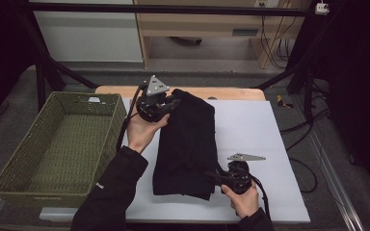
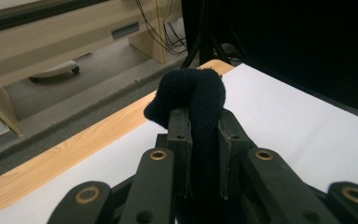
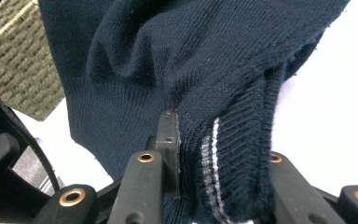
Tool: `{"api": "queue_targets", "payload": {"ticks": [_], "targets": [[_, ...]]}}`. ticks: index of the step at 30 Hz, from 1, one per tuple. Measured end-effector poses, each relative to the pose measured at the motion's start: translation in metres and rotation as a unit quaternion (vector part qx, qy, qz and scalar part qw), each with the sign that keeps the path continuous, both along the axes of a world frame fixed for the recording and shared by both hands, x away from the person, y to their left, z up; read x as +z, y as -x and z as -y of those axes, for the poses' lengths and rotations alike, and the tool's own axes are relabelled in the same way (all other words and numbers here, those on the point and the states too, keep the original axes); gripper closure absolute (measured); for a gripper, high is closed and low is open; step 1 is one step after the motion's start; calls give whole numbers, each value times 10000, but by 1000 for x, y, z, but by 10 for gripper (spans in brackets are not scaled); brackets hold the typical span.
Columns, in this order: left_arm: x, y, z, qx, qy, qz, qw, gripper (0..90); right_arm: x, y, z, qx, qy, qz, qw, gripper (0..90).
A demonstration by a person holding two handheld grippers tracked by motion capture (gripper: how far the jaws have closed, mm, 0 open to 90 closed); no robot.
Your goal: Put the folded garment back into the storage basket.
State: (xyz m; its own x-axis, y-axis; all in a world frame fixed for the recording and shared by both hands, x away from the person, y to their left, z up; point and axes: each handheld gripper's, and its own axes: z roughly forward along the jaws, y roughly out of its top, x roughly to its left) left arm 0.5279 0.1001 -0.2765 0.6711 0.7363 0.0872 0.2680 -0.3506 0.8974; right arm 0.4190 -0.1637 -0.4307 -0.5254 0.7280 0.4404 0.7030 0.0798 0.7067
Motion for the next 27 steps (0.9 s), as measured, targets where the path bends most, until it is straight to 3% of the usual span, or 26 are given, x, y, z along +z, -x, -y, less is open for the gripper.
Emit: {"api": "queue_targets", "payload": {"ticks": [6,27], "targets": [[11,3,-6,72,-54,123,9999,780,8,-2,-6,57,-32,96,9999,726],[44,12,-32,321,-151,218,9991,780,31,-9,-31,257,-208,317,9989,726]]}}
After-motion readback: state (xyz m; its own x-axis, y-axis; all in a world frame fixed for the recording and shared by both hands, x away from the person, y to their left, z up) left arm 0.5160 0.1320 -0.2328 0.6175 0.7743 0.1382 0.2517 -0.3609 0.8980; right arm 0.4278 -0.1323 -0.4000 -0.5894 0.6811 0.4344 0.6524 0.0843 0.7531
